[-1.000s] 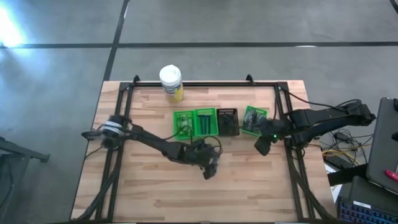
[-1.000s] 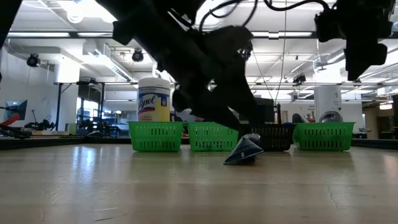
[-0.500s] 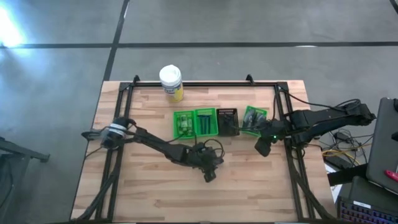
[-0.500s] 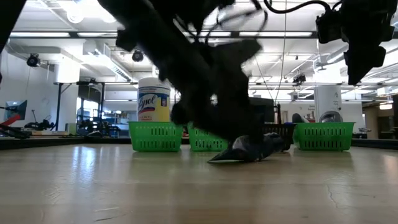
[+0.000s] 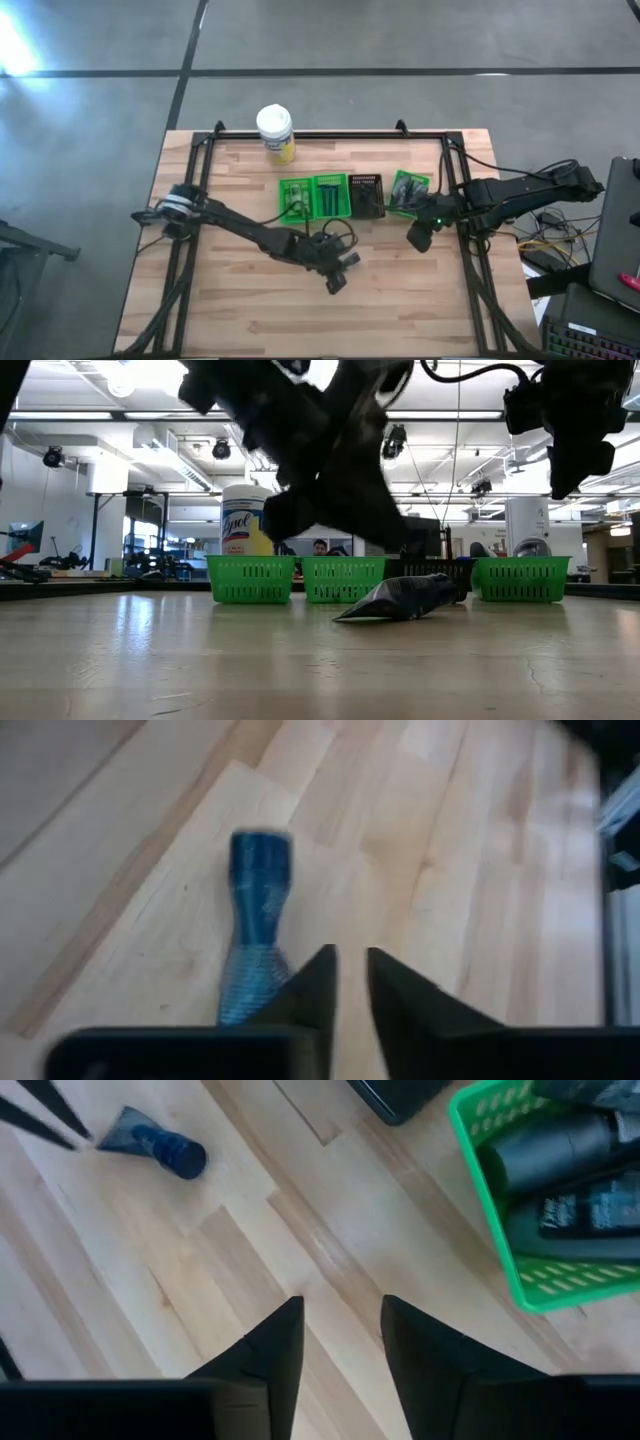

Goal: Pick & Place Travel size toiletries
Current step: Put the shaving cream into the black bin

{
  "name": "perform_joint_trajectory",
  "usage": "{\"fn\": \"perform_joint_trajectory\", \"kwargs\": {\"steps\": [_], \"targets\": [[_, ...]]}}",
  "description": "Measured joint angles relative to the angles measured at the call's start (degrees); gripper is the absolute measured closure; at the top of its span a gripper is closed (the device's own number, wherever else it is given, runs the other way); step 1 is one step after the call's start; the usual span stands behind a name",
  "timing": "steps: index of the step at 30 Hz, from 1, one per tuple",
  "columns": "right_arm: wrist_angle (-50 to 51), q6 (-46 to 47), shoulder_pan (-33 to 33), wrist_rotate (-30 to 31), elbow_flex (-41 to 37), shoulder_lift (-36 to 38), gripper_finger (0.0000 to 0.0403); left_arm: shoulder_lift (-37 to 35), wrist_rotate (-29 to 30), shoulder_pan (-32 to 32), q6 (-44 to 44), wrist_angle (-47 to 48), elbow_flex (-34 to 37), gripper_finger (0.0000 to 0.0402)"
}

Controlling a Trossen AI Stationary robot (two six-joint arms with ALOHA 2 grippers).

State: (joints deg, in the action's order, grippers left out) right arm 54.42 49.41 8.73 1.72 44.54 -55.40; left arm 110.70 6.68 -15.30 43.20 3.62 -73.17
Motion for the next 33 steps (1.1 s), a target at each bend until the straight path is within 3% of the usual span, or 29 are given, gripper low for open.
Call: {"fn": "perform_joint_trajectory", "kwargs": {"steps": [2,4,10,19,30,33], "targets": [[-0.92,0.11,0.0,-0.02,-0.09,0.0,0.0281,0.15,0.69,0.13,0.25,-1.07,0.81,0.038],[-0.95,0.11,0.0,0.0,-0.11,0.0,0.029,0.03,2.51,0.43,1.25,-2.57,1.45,0.0393],[-1.01,0.11,0.0,0.02,-0.18,0.0,0.031,0.63,3.54,1.63,3.04,-7.69,3.05,0.0393],[-0.95,-0.07,-0.01,0.42,-0.18,0.0,0.0325,2.22,1.74,1.58,2.62,-8.08,3.32,0.0393],[-0.82,0.97,-0.02,0.92,-0.2,0.0,0.0296,4.48,0.03,1.82,2.45,-9.05,3.63,0.0392],[-2.7,0.77,-0.02,-1.63,-0.2,0.0,0.0287,4.48,-0.23,1.85,2.34,-9.43,3.98,0.0392]]}}
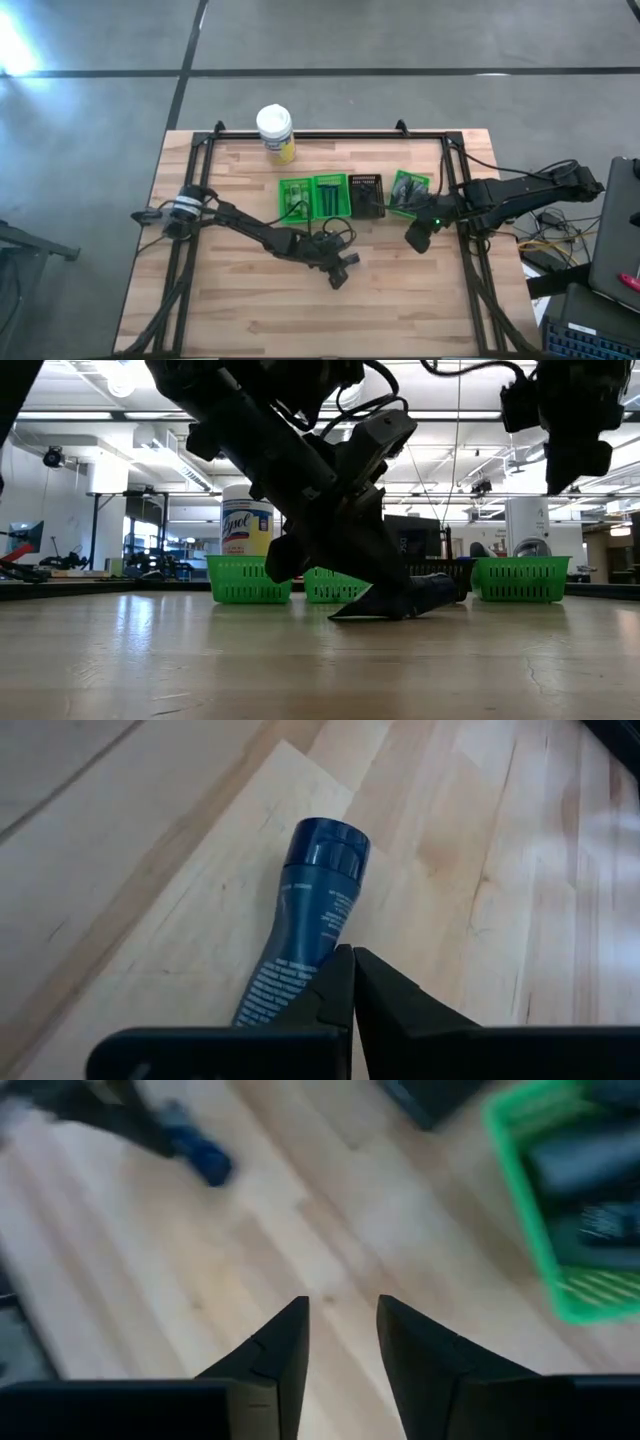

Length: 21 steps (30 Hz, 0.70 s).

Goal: Pick & Place Travel size toiletries
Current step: Put the shaving cream into the black bin

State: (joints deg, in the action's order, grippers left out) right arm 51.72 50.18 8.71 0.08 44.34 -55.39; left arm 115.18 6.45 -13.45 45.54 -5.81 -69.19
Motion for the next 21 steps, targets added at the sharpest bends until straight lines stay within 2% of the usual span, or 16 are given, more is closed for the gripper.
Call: {"fn": "perform_joint_trajectory", "kwargs": {"steps": [5,11,15,21], "targets": [[-8.12,-5.45,0.04,-3.11,0.0,-0.59,0.0259,-0.97,-0.16,-0.13,-4.74,0.11,-0.43,0.0395],[-10.28,-14.19,0.04,-3.19,0.0,-4.25,0.0204,-4.6,-0.02,-0.54,-5.98,6.01,-0.63,0.0378],[-10.74,-20.23,0.33,-3.68,0.0,-8.43,0.0164,-6.78,2.0,-2.31,-5.86,11.75,-0.61,0.0338],[-14.83,-25.06,0.77,-4.2,0.52,-14.75,0.0119,-7.1,2.42,-5.37,-5.9,17.29,-0.59,0.0245]]}}
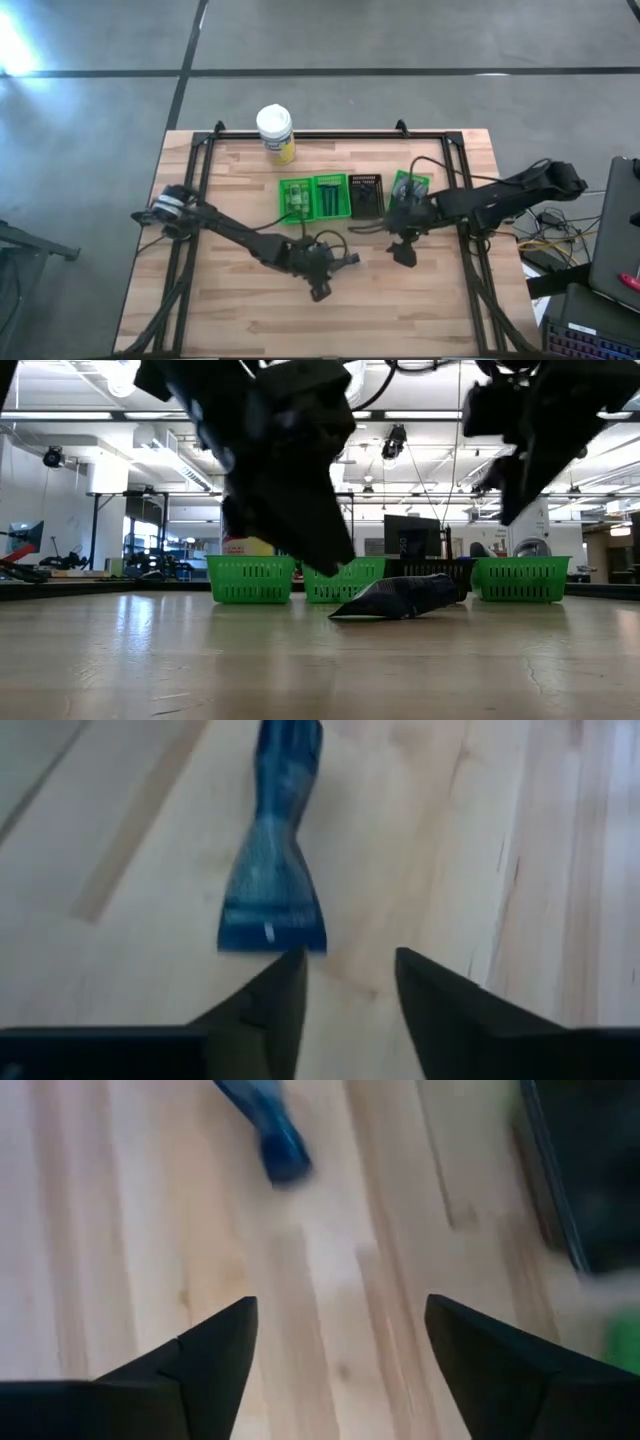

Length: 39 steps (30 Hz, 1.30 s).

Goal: Pick & Place Travel size toiletries
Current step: Put the shaving cream into the black bin

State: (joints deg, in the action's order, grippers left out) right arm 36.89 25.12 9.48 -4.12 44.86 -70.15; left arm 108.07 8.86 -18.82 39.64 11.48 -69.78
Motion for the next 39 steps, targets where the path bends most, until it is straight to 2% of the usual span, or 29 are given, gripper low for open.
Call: {"fn": "perform_joint_trajectory", "kwargs": {"steps": [6,15,22,29,39], "targets": [[-11.47,-11.04,0.04,0.2,1.8,-6.6,0.0109,-0.17,2.78,-2.07,-1.84,6.71,0.08,0.0187],[-13.54,-24.63,1.1,1.15,7.79,-20.26,0.0113,-0.97,3.34,-3.7,-2.82,6.61,2.92,0.0185],[-11.93,-22.59,1.64,0.35,13.12,-26.4,0.0085,-4.39,7.81,-6.21,-2.1,6.2,6.7,0.0186],[-13.69,-21.88,1.66,-0.41,13.69,-29.07,0.0071,-8.74,12.91,-8.0,1.34,5.64,11.87,0.0186],[-17.28,-21.22,1.73,-0.15,11.62,-29.08,0.0113,-13.76,16.71,-9.74,3.01,6.3,17.3,0.0186]]}}
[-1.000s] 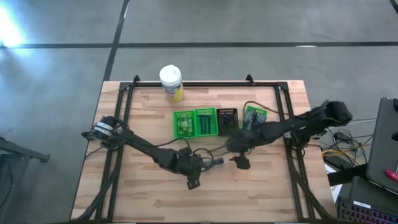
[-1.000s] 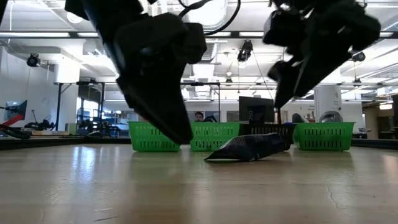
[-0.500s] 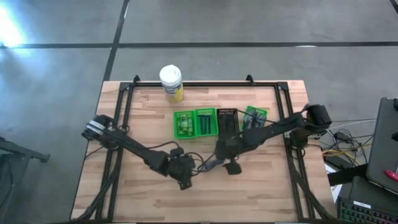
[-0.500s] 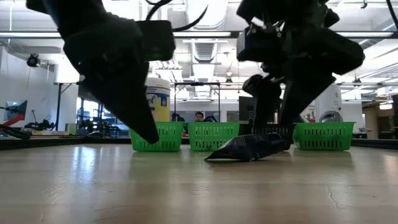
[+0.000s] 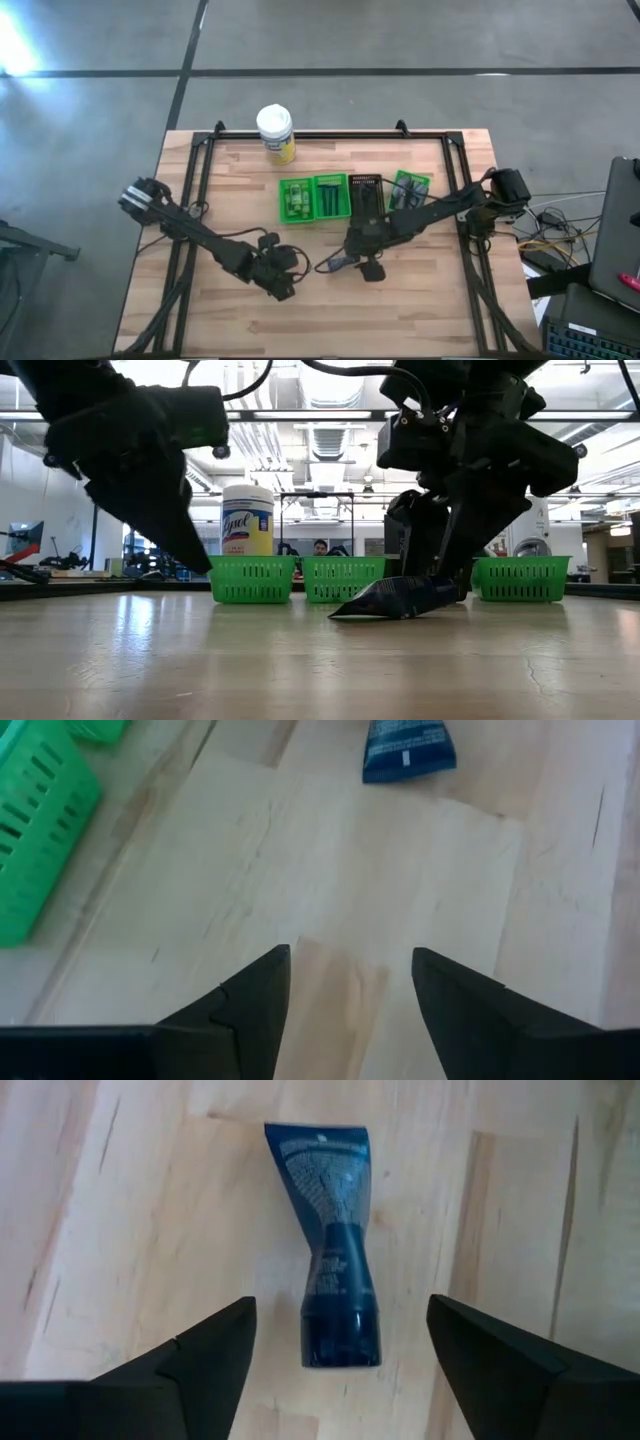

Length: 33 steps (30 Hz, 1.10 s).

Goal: Pick & Place Travel size toiletries
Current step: Put the shaving cream into the black bin

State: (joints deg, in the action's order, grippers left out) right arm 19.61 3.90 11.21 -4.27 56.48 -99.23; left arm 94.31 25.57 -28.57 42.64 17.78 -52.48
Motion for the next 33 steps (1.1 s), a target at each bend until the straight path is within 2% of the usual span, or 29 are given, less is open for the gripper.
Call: {"fn": "perform_joint_trajectory", "kwargs": {"steps": [17,28,33], "targets": [[-3.98,-0.04,0.04,-0.25,-3.1,-0.18,0.0196,-1.21,-0.14,0.01,0.17,0.42,1.19,0.0188],[-3.75,0.41,0.04,-0.57,-3.34,-0.19,0.0294,-5.67,2.15,0.01,7.33,5.42,1.22,0.0188],[-3.27,2.48,0.04,-0.74,-3.36,1.35,0.0294,-9.46,3.64,0.01,10.55,6.4,1.93,0.0188]]}}
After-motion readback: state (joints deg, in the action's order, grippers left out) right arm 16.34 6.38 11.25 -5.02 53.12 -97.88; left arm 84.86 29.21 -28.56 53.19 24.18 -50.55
